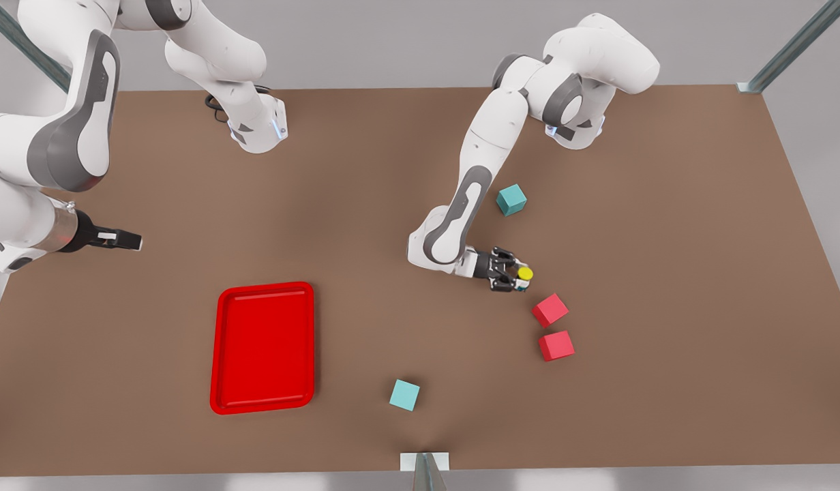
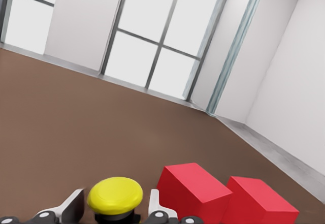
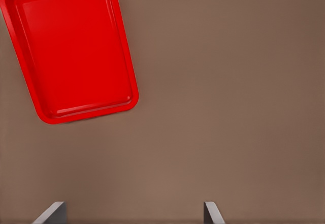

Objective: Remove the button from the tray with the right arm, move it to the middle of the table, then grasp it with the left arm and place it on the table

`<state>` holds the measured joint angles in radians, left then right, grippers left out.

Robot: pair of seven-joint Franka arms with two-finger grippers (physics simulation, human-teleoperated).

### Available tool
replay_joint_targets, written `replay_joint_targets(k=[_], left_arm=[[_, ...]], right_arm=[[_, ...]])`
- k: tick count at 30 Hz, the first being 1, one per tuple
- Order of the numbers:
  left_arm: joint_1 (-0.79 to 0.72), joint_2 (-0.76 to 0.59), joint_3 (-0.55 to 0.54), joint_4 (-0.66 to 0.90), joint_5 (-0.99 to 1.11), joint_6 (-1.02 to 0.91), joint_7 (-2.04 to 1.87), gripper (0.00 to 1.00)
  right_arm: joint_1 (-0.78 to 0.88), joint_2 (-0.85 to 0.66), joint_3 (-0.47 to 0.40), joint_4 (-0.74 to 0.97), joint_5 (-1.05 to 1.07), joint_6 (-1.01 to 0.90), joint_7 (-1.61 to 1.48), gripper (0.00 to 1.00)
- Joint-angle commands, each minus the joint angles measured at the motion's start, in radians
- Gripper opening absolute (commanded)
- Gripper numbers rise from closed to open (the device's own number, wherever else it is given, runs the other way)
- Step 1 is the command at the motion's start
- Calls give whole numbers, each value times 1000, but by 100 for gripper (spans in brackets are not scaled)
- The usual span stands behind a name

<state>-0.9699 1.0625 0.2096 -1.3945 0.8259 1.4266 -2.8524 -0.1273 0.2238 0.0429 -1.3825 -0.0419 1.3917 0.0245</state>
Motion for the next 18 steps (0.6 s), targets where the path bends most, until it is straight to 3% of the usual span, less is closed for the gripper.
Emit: replay_joint_targets(k=[1, 18], left_arm=[[0, -3, 1, 0, -4, 12, -196, 100], [-1, -36, 19, 8, 38, -31, -50, 100]], right_arm=[[0, -1, 0, 2, 0, 0, -3, 100], [0, 0, 0, 5, -3, 1, -2, 100]])
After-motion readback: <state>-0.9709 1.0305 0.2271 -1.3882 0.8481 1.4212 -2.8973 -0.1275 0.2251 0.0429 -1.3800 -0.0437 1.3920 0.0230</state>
